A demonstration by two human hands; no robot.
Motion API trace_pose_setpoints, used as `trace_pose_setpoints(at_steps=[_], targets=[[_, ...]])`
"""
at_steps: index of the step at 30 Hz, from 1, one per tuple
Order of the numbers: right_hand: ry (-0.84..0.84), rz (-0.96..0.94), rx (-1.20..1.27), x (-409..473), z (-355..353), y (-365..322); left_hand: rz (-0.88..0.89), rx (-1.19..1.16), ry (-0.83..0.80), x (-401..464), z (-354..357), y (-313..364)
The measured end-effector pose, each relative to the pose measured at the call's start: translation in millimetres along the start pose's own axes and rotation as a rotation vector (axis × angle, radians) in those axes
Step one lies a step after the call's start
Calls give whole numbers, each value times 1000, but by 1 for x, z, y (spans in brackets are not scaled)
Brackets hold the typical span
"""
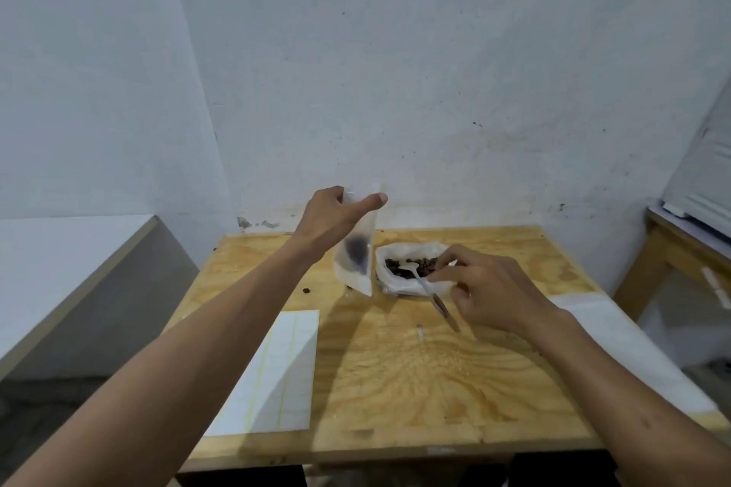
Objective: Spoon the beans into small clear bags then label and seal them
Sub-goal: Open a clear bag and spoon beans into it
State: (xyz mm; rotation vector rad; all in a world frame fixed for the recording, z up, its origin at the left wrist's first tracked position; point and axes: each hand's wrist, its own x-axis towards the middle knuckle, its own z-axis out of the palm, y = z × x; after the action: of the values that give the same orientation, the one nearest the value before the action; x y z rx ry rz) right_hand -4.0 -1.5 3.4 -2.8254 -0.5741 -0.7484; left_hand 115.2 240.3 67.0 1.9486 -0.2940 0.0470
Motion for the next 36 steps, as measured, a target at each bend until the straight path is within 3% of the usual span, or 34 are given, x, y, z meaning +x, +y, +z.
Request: trace_pose_setpoints(at_steps=[3,6,8,14,18,25,36], targets=[[61,304,288,25,-14,-20,11,-34,8,-1,5,9],[-106,554,715,52,-25,-47,14,-80,31,-5,15,23],[-220,591,783,65,-23,-59,9,-110,29,-6,18,29],[-171,715,1174,76,-14,-60,-11,-296,9,-3,-14,30],[-213,718,1176,78,-17,-60,-47,-379,-2,-2,-29,24],[99,744,1172,96,-36,-54,-59,-370,-27,-12,-19,18],[-39,695,921,102,-37,-58,-42,-306,-48,-21,-9,18]])
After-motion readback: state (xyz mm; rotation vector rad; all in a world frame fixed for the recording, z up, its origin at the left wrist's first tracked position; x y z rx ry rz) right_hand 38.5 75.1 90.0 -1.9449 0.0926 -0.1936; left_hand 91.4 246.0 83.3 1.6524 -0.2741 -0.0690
